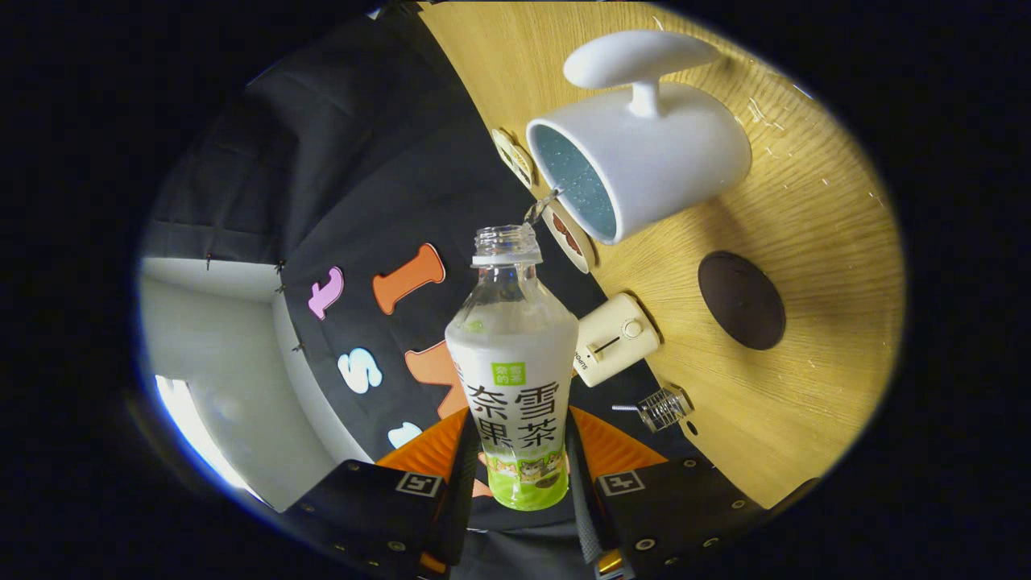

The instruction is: Take the bottle from table, then pour the juice into the cup, finally place the bottle on the coaster

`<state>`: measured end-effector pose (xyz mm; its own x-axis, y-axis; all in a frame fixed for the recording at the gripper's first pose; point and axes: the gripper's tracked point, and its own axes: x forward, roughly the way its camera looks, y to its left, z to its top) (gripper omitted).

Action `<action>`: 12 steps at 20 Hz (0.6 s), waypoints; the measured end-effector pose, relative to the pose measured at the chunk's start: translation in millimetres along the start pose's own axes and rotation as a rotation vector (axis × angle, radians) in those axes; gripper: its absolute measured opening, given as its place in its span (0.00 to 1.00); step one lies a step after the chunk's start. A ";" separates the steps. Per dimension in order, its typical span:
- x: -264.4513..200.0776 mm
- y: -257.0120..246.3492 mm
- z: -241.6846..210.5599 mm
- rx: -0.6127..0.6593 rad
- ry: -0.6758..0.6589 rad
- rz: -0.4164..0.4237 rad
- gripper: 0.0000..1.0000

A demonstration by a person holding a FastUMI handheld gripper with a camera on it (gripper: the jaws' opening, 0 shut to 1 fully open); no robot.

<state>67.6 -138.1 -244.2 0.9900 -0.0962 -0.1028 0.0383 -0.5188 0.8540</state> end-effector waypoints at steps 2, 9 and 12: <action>-0.5 4.9 6.0 0.028 -0.009 0.010 0.56; 2.0 13.0 5.5 0.111 -0.014 0.026 0.56; 0.1 17.2 4.8 0.143 -0.020 0.036 0.56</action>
<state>67.7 -151.1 -232.1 0.9875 -0.1329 -0.0847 -0.0183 -0.6305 0.7760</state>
